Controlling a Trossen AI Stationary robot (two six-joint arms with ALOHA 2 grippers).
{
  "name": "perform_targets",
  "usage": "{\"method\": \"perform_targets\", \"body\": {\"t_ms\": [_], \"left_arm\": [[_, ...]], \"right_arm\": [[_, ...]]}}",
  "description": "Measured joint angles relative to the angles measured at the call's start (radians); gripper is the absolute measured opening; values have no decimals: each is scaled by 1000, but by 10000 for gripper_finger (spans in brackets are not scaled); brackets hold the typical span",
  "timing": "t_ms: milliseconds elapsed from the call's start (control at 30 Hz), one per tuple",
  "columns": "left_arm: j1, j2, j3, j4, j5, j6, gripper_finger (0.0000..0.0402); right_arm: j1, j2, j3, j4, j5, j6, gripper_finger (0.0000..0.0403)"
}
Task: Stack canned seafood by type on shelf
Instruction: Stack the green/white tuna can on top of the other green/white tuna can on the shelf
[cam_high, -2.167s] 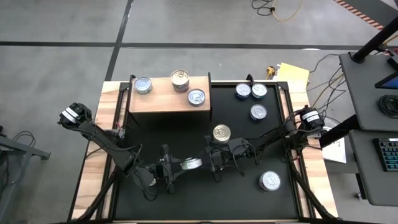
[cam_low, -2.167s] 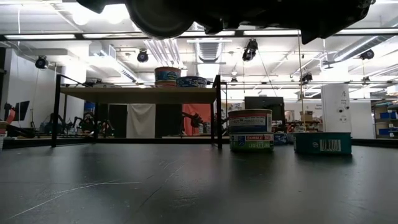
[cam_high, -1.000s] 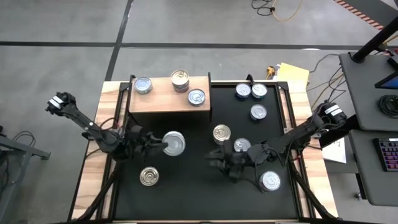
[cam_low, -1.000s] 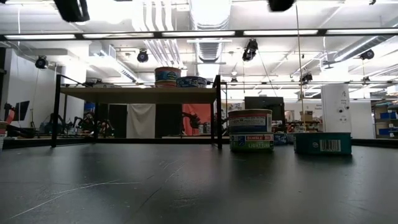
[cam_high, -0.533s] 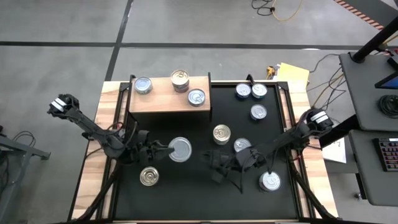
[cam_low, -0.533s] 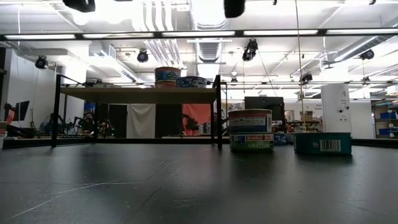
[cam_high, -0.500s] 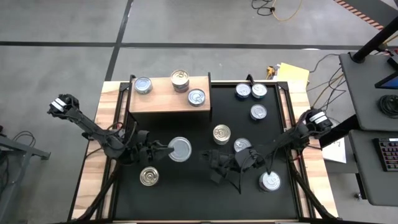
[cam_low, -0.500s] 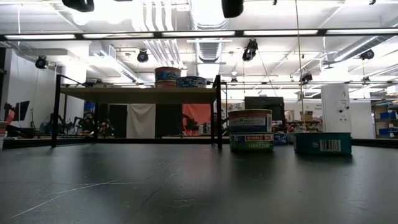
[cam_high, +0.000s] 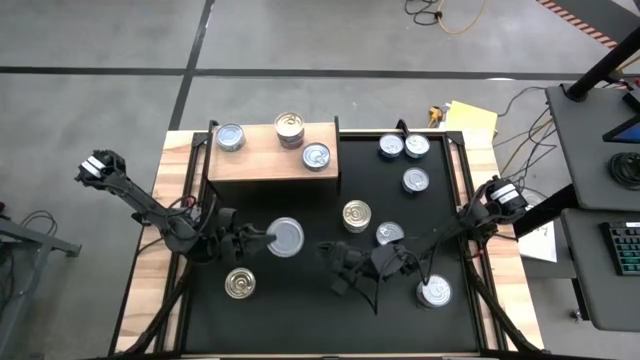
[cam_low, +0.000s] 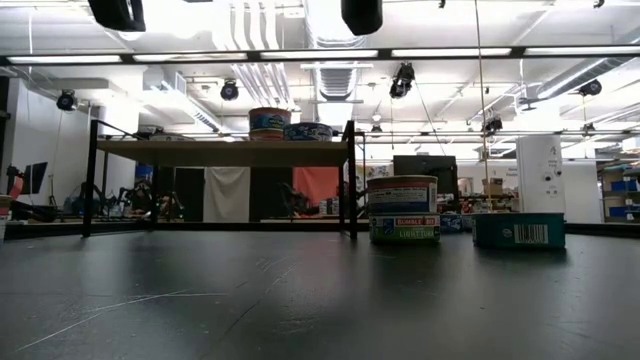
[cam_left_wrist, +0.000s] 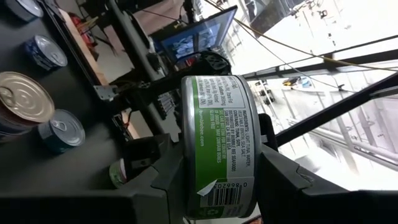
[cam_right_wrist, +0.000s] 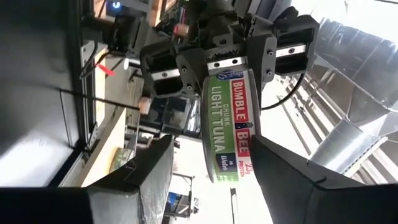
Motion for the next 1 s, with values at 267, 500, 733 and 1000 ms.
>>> {"method": "perform_targets", "body": {"t_ms": [267, 500, 733, 1000], "left_arm": [[1, -45, -40, -17, -29, 13, 126], [1, -58, -40, -9, -32, 28, 126], [0, -47, -40, -5, -33, 28, 126], [0, -46, -40, -4, -29, 54, 126]], "right_arm": [[-2, -1, 1, 11, 46, -21, 201], [-18, -1, 2, 7, 75, -37, 205], [-33, -1, 34, 6, 45, -25, 214], [-40, -1, 34, -6, -19, 27, 217]]}}
